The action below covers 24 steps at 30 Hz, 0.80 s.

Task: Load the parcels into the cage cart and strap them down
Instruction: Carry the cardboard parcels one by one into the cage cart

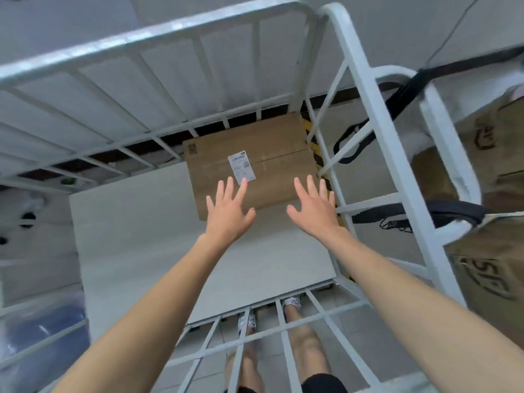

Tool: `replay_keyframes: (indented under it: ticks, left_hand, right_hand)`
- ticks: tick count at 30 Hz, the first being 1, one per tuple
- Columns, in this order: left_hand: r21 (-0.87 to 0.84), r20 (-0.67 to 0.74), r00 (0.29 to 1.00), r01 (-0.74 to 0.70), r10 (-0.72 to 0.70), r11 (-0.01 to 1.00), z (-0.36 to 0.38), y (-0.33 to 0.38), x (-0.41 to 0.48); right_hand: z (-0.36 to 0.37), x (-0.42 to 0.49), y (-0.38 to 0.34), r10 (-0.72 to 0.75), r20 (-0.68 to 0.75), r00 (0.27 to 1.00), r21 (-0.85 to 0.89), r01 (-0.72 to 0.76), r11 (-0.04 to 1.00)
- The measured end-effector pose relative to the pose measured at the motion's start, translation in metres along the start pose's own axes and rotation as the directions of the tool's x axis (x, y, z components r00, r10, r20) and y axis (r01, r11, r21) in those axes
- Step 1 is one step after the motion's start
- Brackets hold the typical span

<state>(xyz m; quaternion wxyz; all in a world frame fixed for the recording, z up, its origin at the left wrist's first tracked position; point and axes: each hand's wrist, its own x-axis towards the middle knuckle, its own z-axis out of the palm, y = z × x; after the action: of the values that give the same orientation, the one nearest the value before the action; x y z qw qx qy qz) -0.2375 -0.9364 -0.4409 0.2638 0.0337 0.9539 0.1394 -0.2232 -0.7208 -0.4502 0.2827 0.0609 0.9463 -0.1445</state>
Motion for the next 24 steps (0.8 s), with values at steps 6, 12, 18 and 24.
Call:
replay_keyframes:
  ticks: [6,12,18,24]
  left_hand:
    - [-0.021,-0.108,0.986,-0.133,0.130,0.991,-0.086,0.048,-0.096]
    - [0.022,-0.110,0.942,-0.316,0.316,0.949,-0.120,0.118,-0.161]
    - [0.051,-0.010,0.789,-0.613,0.614,0.788,-0.094,0.264,-0.237]
    - [0.103,0.097,0.574,-0.818,0.813,0.566,-0.042,0.409,-0.323]
  right_hand:
    - [-0.062,-0.138,-0.010,0.117,-0.183,0.976,0.063,-0.107,0.992]
    - [-0.090,-0.265,0.022,0.332,-0.335,0.882,0.224,-0.268,0.937]
    - [-0.109,-0.379,0.097,0.583,-0.393,0.711,0.418,-0.427,0.802]
    - [-0.106,-0.500,0.208,0.796,-0.364,0.484,0.585,-0.545,0.600]
